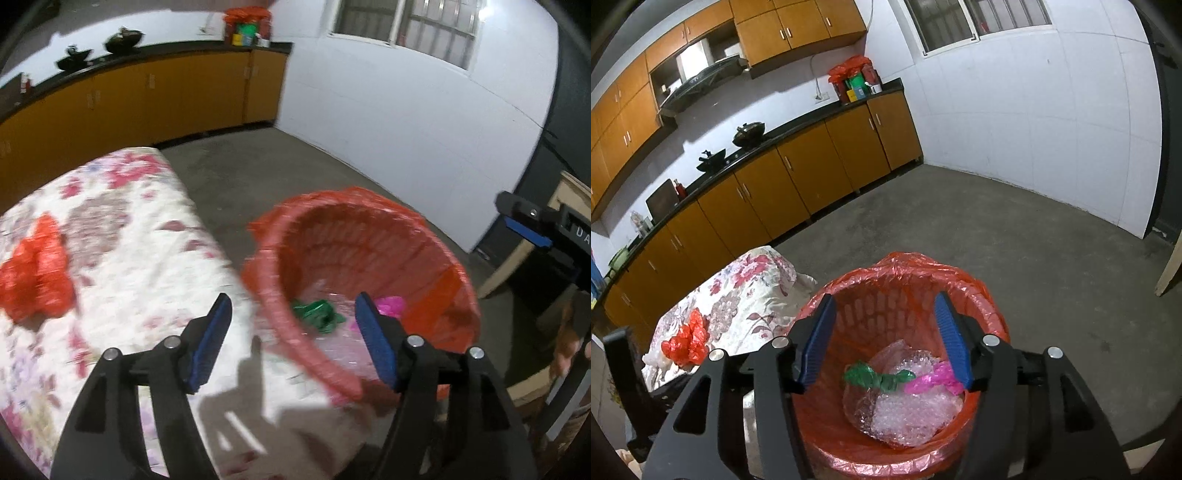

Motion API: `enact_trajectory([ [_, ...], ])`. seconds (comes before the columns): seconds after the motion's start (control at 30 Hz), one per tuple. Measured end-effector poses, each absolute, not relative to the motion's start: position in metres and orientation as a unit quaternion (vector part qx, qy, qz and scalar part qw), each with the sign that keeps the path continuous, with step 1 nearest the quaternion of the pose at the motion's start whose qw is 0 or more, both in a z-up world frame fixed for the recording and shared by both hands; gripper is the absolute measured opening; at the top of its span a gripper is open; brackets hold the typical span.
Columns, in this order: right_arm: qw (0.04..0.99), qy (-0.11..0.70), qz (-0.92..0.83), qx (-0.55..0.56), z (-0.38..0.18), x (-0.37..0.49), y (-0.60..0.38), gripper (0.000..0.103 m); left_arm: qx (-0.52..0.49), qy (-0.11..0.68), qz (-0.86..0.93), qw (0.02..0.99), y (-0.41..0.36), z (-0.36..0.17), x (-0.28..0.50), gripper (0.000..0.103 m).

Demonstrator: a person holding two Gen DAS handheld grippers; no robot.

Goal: Collect trash
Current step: 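Grasp clear plastic bag with left tool while right tool grasps red bag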

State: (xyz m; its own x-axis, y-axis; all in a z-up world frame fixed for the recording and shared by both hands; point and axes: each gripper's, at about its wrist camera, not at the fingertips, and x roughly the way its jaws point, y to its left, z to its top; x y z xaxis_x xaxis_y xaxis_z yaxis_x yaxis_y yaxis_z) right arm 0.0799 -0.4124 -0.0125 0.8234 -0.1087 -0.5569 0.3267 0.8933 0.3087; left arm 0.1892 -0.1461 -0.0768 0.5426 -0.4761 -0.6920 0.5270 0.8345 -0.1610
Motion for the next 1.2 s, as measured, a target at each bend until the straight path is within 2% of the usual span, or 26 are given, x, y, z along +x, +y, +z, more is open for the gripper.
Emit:
enact_trajectory([
  [0.27, 0.936, 0.290, -0.093, 0.175, -0.014, 0.095, -0.386, 0.056, 0.044, 0.366, -0.217, 0.904, -0.092, -0.075, 0.180, 0.076],
  [0.83, 0.935, 0.329, 0.049, 0.126, -0.019, 0.158, -0.261, 0.057, 0.002, 0.361, -0.058, 0.931, 0.052, -0.080, 0.178, 0.076],
  [0.93, 0.933, 0.329, 0.082, 0.120, -0.018, 0.173, -0.228, 0.066, 0.002, 0.354, -0.026, 0.935, 0.077, -0.077, 0.175, 0.076],
  [1.1, 0.924, 0.339, 0.149, 0.098, -0.022, 0.204, -0.163, 0.068, 0.003, 0.333, 0.038, 0.942, 0.128, -0.066, 0.176, 0.076],
  [1.2, 0.918, 0.343, 0.180, 0.087, -0.027, 0.221, -0.128, 0.072, -0.001, 0.321, 0.072, 0.944, 0.161, -0.058, 0.187, 0.079],
])
